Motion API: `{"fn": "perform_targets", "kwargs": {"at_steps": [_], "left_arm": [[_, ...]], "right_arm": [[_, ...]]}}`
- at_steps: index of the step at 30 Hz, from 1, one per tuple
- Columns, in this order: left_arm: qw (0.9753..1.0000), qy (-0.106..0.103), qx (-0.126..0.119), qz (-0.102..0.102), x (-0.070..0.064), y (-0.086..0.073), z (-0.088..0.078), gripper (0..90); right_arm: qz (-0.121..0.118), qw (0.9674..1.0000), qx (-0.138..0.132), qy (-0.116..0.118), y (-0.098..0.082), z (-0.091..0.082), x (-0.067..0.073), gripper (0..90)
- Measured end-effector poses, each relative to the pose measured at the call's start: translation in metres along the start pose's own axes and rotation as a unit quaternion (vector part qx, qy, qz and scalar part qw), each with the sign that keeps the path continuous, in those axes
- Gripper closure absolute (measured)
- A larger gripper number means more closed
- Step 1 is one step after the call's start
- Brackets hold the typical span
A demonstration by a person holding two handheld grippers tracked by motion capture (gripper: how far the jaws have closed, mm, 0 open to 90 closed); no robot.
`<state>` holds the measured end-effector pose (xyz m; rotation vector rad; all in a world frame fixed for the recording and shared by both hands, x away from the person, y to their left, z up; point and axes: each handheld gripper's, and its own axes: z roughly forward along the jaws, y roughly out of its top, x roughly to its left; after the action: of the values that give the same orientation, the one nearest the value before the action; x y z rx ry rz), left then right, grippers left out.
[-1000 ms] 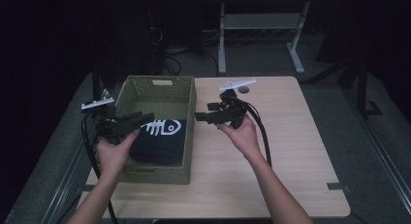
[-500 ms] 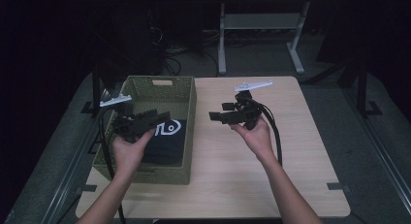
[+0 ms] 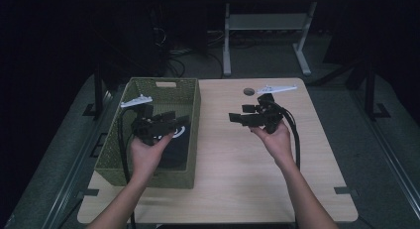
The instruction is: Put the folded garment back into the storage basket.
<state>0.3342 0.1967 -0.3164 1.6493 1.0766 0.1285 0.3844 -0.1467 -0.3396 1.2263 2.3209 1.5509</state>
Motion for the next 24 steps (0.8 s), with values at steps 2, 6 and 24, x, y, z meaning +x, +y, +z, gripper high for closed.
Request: {"fn": "perform_targets", "kwargs": {"at_steps": [2,6,24], "left_arm": [[1.0,-0.001,0.001,0.004,-0.002,0.0,0.003,24.4],[1.0,-0.002,0.006,0.007,-0.006,0.0,0.008,23.5],[0.9993,-0.015,0.024,0.024,-0.029,-0.003,0.033,18.7]], "right_arm": [[0.002,1.0,0.001,-0.003,-0.001,-0.004,-0.003,24.2],[0.001,1.0,0.005,-0.008,-0.003,-0.01,-0.008,22.2],[0.025,0.9992,-0.006,-0.03,-0.025,-0.041,-0.036,20.8]]}}
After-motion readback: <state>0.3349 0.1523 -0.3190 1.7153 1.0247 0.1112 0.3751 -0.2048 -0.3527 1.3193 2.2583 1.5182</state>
